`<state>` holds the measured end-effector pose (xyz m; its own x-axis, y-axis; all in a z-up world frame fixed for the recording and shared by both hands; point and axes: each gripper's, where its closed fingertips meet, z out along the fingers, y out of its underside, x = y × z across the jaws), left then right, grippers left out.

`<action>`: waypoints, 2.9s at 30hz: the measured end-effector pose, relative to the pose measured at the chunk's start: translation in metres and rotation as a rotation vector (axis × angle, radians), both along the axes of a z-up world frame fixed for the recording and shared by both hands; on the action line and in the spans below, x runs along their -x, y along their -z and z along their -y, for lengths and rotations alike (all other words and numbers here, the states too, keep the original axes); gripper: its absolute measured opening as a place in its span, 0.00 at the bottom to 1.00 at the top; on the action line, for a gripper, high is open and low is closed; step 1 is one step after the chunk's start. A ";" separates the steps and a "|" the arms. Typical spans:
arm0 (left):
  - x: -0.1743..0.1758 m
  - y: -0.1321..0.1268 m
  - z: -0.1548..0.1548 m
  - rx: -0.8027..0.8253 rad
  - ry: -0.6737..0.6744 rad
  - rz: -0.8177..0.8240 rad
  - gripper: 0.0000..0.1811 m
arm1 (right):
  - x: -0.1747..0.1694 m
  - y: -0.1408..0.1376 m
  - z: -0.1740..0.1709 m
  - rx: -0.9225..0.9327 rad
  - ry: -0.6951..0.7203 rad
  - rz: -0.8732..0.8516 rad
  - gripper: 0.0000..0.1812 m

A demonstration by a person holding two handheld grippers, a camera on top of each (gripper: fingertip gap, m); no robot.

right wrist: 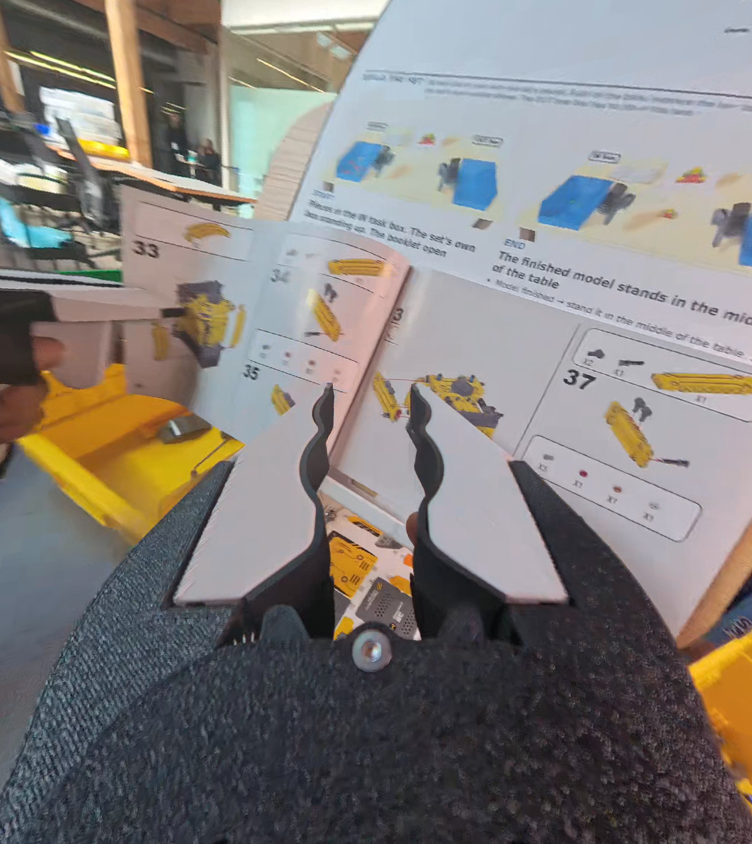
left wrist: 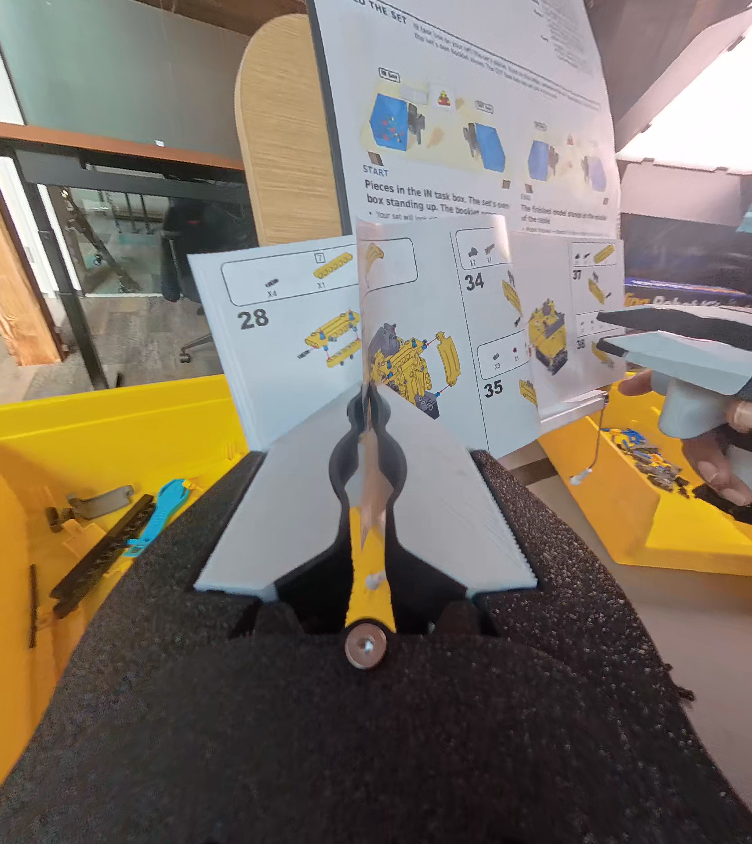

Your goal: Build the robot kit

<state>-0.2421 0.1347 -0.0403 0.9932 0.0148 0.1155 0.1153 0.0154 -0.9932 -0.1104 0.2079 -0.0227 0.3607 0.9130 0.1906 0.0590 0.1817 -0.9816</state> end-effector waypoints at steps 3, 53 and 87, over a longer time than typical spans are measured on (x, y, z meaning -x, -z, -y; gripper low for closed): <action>0.019 0.000 0.002 0.017 -0.083 -0.083 0.00 | 0.017 0.013 -0.008 -0.069 0.118 0.052 0.22; -0.064 -0.025 -0.064 0.099 -0.071 -1.540 0.09 | 0.043 0.024 -0.035 -0.180 0.374 0.120 0.52; -0.071 0.033 -0.062 0.333 0.100 -0.942 0.00 | -0.008 0.045 -0.059 -0.078 0.343 0.150 0.52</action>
<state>-0.1714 0.1971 -0.0735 0.6760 -0.1851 -0.7132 -0.7345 -0.2468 -0.6321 -0.1021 0.2665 -0.0677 0.6054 0.7249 0.3286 0.2711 0.2003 -0.9415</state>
